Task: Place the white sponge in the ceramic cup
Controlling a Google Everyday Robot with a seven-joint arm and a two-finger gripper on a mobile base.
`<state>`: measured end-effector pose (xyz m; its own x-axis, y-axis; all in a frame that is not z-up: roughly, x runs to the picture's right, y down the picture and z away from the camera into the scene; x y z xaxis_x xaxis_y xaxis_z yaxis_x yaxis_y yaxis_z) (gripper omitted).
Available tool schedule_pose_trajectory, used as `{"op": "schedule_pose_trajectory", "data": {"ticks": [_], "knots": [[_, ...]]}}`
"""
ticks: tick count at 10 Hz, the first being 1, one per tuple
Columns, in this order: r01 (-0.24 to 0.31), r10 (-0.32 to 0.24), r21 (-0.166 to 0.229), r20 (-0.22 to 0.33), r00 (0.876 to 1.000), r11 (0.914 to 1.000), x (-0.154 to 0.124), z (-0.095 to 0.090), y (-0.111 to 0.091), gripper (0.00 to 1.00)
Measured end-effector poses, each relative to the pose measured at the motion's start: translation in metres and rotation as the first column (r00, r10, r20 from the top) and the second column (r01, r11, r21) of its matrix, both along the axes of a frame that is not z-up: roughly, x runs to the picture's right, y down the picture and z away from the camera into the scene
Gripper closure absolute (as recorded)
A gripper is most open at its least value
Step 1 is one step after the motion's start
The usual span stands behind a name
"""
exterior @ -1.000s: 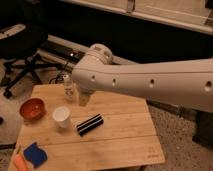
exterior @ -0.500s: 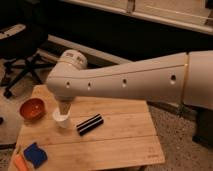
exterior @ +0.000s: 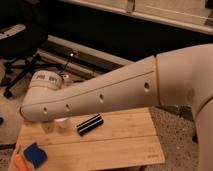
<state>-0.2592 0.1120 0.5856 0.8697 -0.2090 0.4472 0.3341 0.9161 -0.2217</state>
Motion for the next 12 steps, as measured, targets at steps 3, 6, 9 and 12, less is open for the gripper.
{"op": "schedule_pose_trajectory", "data": {"ticks": [3, 6, 9, 12], "knots": [[0.088, -0.088, 0.024, 0.024, 0.996, 0.9958, -0.020, 0.008, 0.028, 0.20], [0.130, -0.130, 0.024, 0.004, 0.992, 0.9913, -0.035, 0.026, 0.051, 0.20], [0.183, -0.182, -0.033, 0.012, 0.983, 0.9827, -0.061, 0.033, 0.083, 0.20], [0.138, -0.137, -0.170, 0.018, 0.990, 0.9757, -0.088, 0.029, 0.088, 0.20]]}}
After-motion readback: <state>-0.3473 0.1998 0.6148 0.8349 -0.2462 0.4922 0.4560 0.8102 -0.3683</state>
